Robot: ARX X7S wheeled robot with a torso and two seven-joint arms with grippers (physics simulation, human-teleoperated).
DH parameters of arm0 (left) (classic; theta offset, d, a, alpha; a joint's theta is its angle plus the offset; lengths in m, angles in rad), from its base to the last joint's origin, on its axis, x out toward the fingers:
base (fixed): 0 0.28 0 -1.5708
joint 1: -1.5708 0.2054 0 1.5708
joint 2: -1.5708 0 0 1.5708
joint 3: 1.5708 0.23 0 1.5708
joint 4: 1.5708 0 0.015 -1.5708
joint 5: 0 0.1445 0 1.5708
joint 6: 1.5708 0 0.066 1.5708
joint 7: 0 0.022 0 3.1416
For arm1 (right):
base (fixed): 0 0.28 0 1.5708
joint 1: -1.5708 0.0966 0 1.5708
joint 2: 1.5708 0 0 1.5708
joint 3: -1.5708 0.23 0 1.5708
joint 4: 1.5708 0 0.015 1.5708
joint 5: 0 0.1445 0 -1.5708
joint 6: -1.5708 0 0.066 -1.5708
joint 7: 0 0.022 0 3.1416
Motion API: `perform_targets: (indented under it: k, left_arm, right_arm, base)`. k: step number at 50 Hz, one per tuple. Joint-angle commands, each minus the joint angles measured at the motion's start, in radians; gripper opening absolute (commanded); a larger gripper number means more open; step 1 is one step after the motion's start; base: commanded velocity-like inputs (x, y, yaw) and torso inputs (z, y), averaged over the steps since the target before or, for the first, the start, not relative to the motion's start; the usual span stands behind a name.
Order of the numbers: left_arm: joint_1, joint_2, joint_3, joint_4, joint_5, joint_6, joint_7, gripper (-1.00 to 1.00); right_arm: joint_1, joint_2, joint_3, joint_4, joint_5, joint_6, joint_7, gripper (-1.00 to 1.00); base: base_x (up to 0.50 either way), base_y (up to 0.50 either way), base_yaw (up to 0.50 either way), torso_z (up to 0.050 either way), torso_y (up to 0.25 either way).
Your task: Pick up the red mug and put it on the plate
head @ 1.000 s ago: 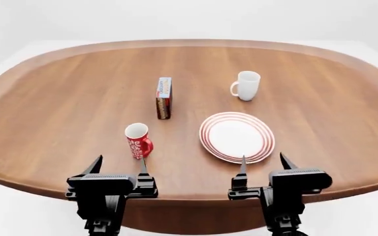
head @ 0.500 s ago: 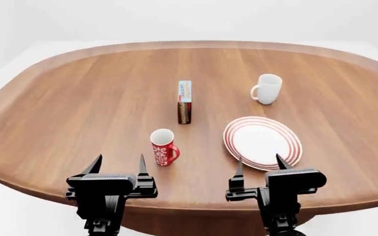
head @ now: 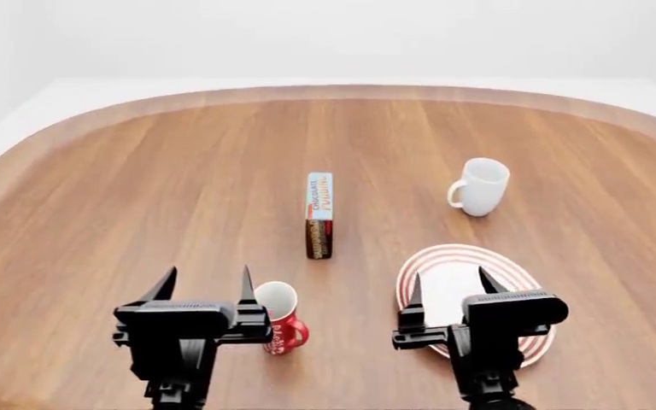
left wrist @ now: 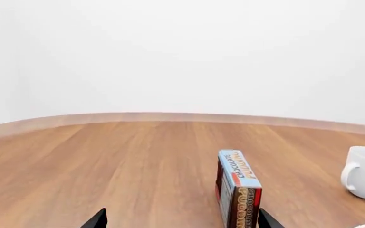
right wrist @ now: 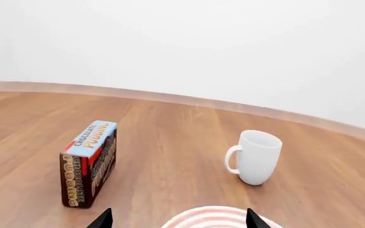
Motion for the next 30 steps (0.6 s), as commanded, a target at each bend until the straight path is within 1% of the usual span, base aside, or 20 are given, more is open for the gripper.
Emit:
perform_targets:
  k: [1, 4, 10, 13, 15, 20, 24, 30]
  left_arm:
    - [-0.003, -0.010, -0.015, 0.033, -0.039, -0.026, -0.012, 1.00]
    - [-0.004, -0.013, -0.026, 0.050, -0.051, -0.026, -0.019, 1.00]
    - [-0.017, -0.022, -0.045, 0.071, -0.073, -0.043, -0.030, 1.00]
    - [-0.023, -0.027, -0.062, 0.094, -0.093, -0.061, -0.038, 1.00]
    - [-0.023, -0.031, -0.074, 0.115, -0.108, -0.070, -0.044, 1.00]
    - [-0.036, -0.032, -0.105, 0.133, -0.136, -0.081, -0.063, 1.00]
    - [-0.051, -0.034, -0.117, 0.124, -0.143, -0.085, -0.072, 1.00]
    - [-0.068, -0.045, -0.142, 0.139, -0.158, -0.091, -0.088, 1.00]
  right_arm:
    - [0.026, 0.043, -0.037, -0.035, 0.031, 0.083, -0.066, 1.00]
    - [0.047, 0.068, -0.043, -0.064, 0.071, 0.131, -0.122, 1.00]
    - [0.060, 0.092, -0.050, -0.090, 0.116, 0.180, -0.173, 1.00]
    - [0.073, 0.120, -0.070, -0.127, 0.162, 0.254, -0.234, 1.00]
    - [0.082, 0.136, -0.086, -0.149, 0.157, 0.289, -0.240, 1.00]
    - [0.099, 0.166, -0.104, -0.197, 0.212, 0.375, -0.300, 1.00]
    - [0.099, 0.181, -0.121, -0.216, 0.242, 0.416, -0.335, 1.00]
    - [0.086, 0.196, -0.160, -0.232, 0.243, 0.432, -0.359, 1.00]
  base:
    - [0.00, 0.00, 0.00, 0.000, 0.000]
    - [0.00, 0.00, 0.00, 0.000, 0.000]
    - [0.00, 0.00, 0.00, 0.000, 0.000]
    - [0.00, 0.00, 0.00, 0.000, 0.000]
    - [0.00, 0.00, 0.00, 0.000, 0.000]
    - [0.00, 0.00, 0.00, 0.000, 0.000]
    - [0.00, 0.00, 0.00, 0.000, 0.000]
    - [0.00, 0.00, 0.00, 0.000, 0.000]
